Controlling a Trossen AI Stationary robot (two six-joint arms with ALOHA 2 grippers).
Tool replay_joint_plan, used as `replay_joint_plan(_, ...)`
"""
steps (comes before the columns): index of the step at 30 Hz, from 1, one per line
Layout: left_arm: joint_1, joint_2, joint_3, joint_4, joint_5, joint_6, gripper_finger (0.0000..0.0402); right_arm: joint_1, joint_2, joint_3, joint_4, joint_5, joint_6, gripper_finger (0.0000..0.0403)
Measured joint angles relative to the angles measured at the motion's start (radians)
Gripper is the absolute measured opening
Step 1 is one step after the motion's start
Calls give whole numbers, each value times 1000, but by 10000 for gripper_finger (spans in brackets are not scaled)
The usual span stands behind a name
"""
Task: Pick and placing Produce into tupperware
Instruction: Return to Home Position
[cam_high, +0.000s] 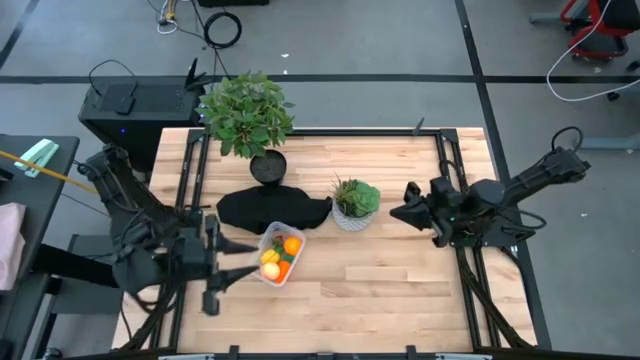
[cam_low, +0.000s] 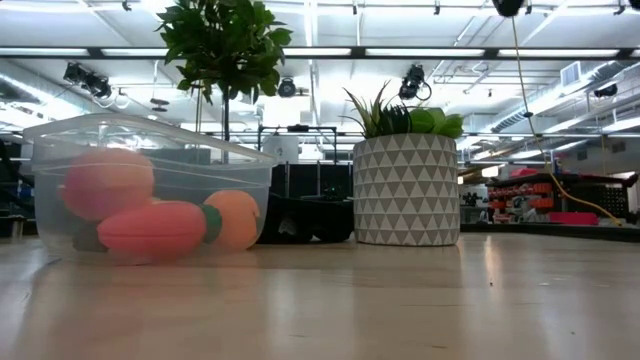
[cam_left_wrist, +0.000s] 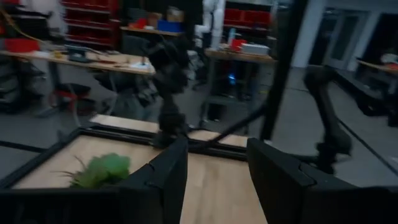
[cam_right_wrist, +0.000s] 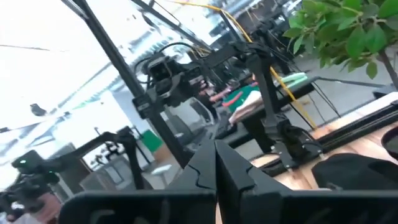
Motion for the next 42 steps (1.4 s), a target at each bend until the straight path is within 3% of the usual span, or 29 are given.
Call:
replay_joint_plan(15, 216, 0, 0, 4, 1, 30, 172, -95, -259, -275, 51, -191, 28, 0)
replay_joint_plan(32, 309, 0, 0, -4, 25, 87, 172, -359, -278, -313, 69, -426, 81, 0)
replay_joint_plan(42, 310, 0, 0, -1, 58, 75, 172, -426, -316, -317, 71, -451, 21, 0)
